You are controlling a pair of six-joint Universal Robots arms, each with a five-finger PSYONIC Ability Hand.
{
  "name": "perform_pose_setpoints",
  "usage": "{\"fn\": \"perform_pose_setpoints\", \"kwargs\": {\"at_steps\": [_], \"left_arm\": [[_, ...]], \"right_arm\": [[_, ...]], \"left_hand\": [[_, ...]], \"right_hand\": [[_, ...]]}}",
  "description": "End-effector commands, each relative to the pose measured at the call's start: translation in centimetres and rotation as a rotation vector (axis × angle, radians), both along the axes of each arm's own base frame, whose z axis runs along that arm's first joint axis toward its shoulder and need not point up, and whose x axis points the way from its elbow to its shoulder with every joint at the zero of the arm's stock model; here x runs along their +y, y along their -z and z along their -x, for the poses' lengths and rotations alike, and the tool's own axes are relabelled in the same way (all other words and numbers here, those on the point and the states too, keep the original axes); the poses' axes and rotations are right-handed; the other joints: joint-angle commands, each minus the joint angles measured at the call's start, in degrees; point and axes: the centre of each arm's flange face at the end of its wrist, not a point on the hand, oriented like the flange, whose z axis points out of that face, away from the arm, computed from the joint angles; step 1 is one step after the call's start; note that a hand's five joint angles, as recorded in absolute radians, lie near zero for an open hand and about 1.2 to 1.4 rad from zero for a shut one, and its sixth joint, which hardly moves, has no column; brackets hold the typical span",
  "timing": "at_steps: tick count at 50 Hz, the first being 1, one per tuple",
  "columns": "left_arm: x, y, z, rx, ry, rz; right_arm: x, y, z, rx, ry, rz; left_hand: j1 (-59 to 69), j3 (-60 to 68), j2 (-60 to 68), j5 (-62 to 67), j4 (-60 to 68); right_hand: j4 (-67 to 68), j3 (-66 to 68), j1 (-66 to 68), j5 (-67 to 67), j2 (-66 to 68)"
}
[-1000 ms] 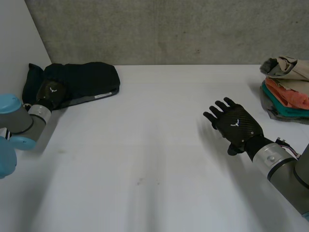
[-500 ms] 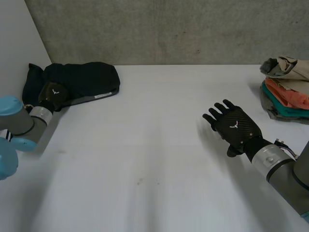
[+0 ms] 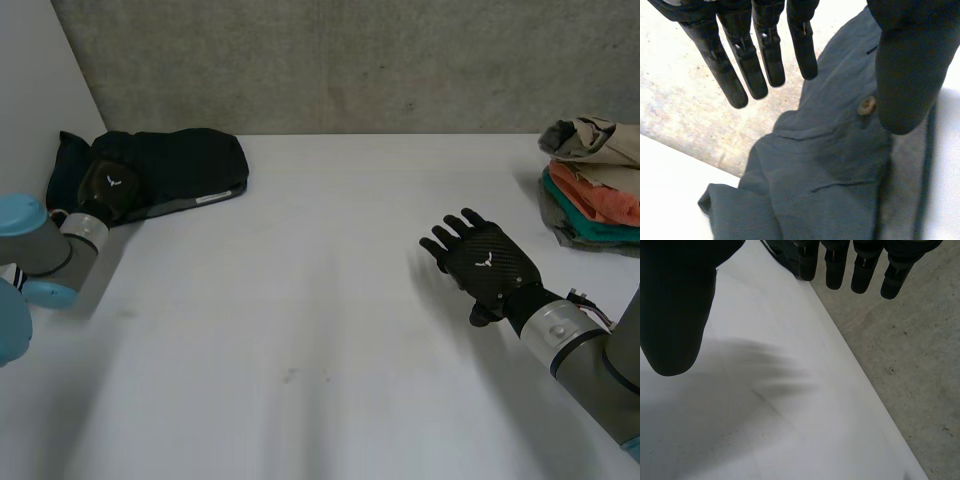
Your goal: Fold the laundry.
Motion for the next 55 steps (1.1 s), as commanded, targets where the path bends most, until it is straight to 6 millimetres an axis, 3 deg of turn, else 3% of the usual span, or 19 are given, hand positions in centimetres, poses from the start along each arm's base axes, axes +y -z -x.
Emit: {"fn": "perform_pose_setpoints", "kwargs": {"at_steps": [1,8,55], "left_arm": [[0.6,1.0,-0.2,0.002,-0.004,-0.046],[0.8,1.6,-0.2,0.002,-0.001,-0.068],[-0.9,0.6,-0.6,-0.002,-0.007,0.044]], "right_arm": [[0.0,0.0,0.0,0.001,0.0,0.001],[0.0,0.4,0.0,0.002,0.0,-0.008],[-0.2,0.8,0.0,0.006,0.001,-0.021]], "left_hand": [[-4.06,-5.9,-5.44,-5.5,-5.57],[-4.9,-6.74,-6.28,-6.34,-6.41],[-0.69,-2.54,-2.08,-2.13,-2.21]], "right_hand": [[-2.12,-2.31,-3.57,-2.64,-2.58],[-2.12,-2.31,-3.57,-2.64,-2.58],[-2.12,-2.31,-3.57,-2.64,-2.58]]}}
